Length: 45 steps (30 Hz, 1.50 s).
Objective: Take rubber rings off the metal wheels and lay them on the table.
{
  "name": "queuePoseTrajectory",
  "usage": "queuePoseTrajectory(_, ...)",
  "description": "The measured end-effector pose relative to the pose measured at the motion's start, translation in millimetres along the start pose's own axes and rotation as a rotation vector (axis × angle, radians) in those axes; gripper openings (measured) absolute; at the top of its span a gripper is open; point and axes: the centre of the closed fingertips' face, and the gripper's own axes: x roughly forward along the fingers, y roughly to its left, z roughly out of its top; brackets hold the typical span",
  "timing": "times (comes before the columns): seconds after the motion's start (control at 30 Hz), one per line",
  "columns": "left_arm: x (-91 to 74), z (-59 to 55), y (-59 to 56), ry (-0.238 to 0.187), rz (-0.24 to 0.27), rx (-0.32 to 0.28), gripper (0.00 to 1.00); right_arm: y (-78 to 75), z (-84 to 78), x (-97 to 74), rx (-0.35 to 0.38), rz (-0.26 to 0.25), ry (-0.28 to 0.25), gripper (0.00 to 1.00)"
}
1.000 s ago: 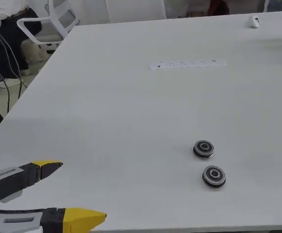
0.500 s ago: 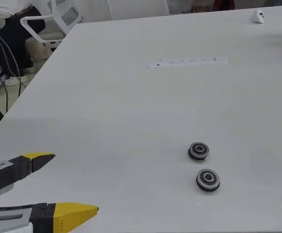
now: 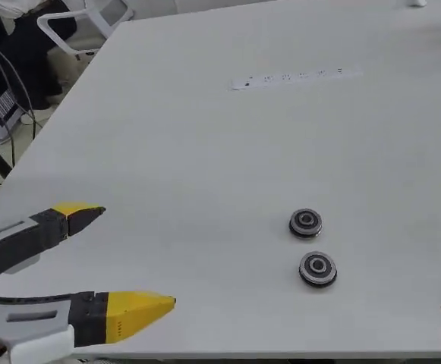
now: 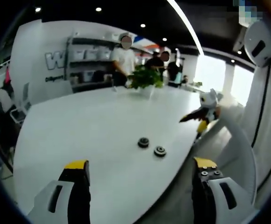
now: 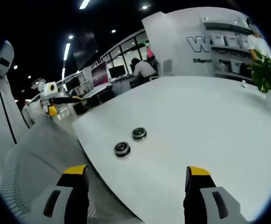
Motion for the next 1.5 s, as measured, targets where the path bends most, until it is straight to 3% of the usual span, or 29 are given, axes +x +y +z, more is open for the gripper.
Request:
queuePoseTrajectory(0.2,8.0,19.1,-10.6,-0.022,-0.002,0.042,0.90,-0.8,-4.0,15.0,0.000,0.068,-0.010,0.83)
queuePoseTrajectory(0.33,18.2,30.7,-18.3,-0.008,-0.012,0.089,0.89,1.4,-2.1,23.6,-0.019,0.108,-0.024,0.81)
queuePoseTrajectory(0.5,34.2,44.9,-29.7,-0.011,-0.051,0.146,0.88,2.1,1.7,33.9,-0.019,0.153,-0.050,0.77)
queuePoseTrajectory(0.7,50.3,48.3,-36.4,0.003,-0.094,0.173,0.87,5.1,1.9,45.9,-0.020,0.188,-0.069,0.71)
queuePoseTrajectory(0.87,65.5,45.9,-39.8,0.042,-0.133,0.212,0.86,9.4,4.0,53.3,-0.034,0.214,-0.080,0.68)
queuePoseTrajectory(0.97,76.2,48.5,-42.5,0.023,-0.164,0.205,0.85,14.3,0.8,57.8,-0.044,0.241,-0.057,0.68)
queuePoseTrajectory(1.07,88.1,45.5,-50.5,0.032,-0.205,0.198,0.84,21.4,-4.3,61.9,-0.084,0.268,-0.028,0.64)
queuePoseTrajectory(1.5,130.3,47.7,-72.2,0.004,-0.318,0.227,0.77,37.3,1.7,83.0,-0.145,0.308,-0.027,0.56)
